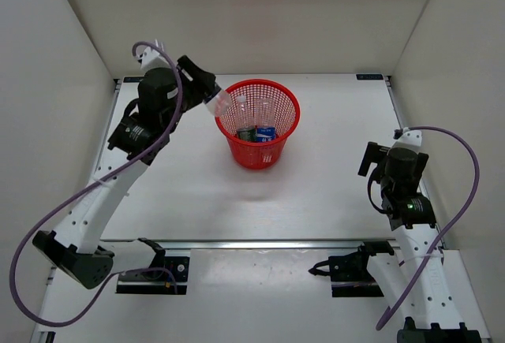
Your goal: Put the plastic bottles in the bin
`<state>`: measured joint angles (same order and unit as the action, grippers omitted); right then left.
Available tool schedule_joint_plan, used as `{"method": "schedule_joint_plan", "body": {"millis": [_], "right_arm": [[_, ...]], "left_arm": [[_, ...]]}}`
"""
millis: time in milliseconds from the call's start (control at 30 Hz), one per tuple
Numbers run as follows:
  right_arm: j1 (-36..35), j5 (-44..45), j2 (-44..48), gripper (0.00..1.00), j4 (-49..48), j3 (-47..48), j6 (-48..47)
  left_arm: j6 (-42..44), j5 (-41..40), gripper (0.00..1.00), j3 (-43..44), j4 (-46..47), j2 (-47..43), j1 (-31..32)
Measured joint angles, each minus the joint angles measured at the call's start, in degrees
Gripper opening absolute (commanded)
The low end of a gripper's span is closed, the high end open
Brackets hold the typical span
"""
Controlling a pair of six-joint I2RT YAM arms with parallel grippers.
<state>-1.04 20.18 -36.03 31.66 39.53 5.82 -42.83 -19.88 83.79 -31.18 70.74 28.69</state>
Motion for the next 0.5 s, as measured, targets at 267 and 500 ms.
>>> {"method": "schedule_joint_plan", "body": {"millis": [267, 500], "right_arm": [[0.26, -1.81, -0.31, 1.0, -1.14, 0.0, 0.42], [0.48, -1.53, -2.51, 0.99, -1.27, 0.46, 0.35]], "left_arm": [[6.4, 1.57, 0.82, 12.33, 5.53, 18.64, 5.62], [8.85, 3.04, 0.98, 16.33, -2.58, 27.32, 7.85]]}}
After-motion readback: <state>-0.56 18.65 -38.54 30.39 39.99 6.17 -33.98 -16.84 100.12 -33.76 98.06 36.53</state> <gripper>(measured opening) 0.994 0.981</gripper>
